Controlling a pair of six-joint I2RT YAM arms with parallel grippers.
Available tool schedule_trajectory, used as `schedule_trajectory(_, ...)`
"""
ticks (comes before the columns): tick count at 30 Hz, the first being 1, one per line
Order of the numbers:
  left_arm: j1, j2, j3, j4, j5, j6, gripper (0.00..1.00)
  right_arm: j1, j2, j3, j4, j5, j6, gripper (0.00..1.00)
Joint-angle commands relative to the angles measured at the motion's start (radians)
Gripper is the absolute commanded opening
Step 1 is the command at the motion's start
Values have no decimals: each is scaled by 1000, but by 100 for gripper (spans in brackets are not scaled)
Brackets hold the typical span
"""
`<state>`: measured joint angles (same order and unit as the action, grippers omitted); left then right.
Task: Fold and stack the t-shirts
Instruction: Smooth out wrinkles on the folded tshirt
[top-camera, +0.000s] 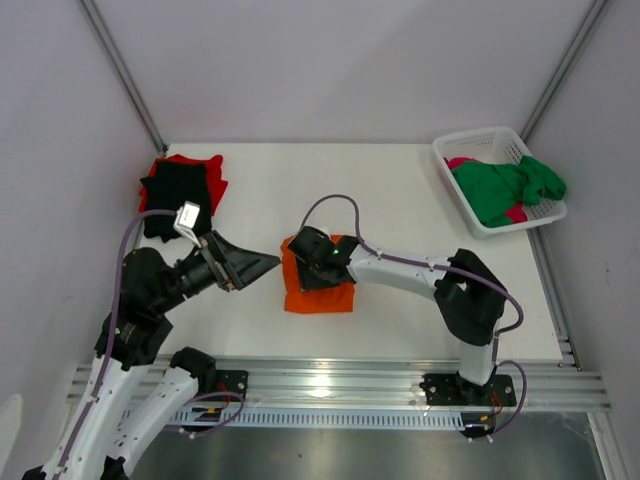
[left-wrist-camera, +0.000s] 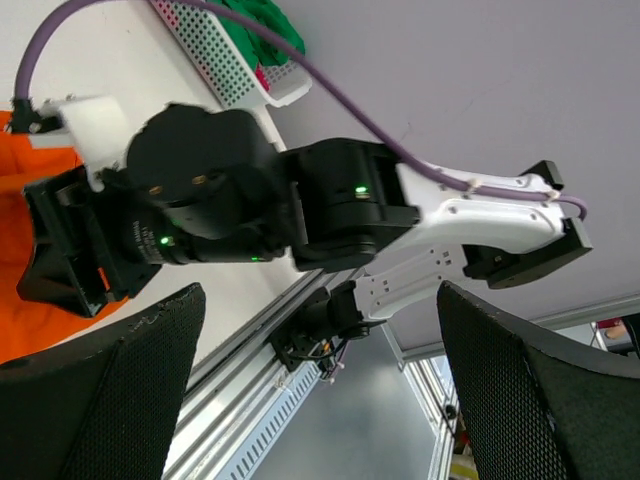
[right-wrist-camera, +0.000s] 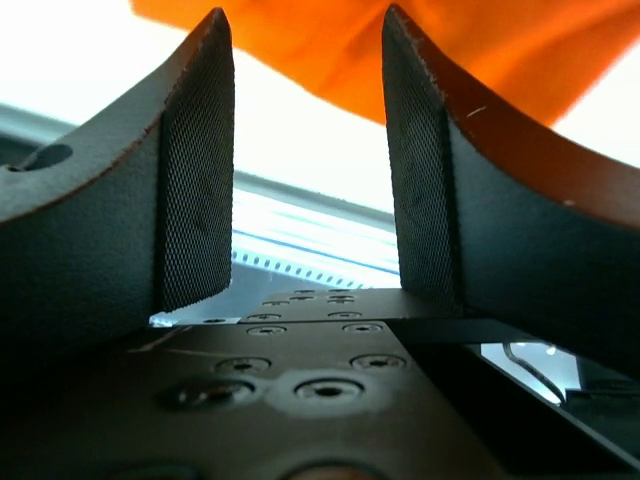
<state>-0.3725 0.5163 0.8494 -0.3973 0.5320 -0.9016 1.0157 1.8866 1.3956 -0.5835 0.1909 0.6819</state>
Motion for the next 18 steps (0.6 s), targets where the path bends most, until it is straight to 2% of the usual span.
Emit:
schedule_trajectory(1, 6, 10, -19, 55, 31, -2, 99, 7, -86, 74, 5, 71, -36, 54)
schedule_trajectory(11, 6, -13, -59, 58, 29, -2, 100, 8, -20, 218, -1, 110, -120, 54)
schedule_trajectory(18, 6, -48, -49, 5, 7, 10, 100, -48, 80, 180, 192, 93, -166, 54)
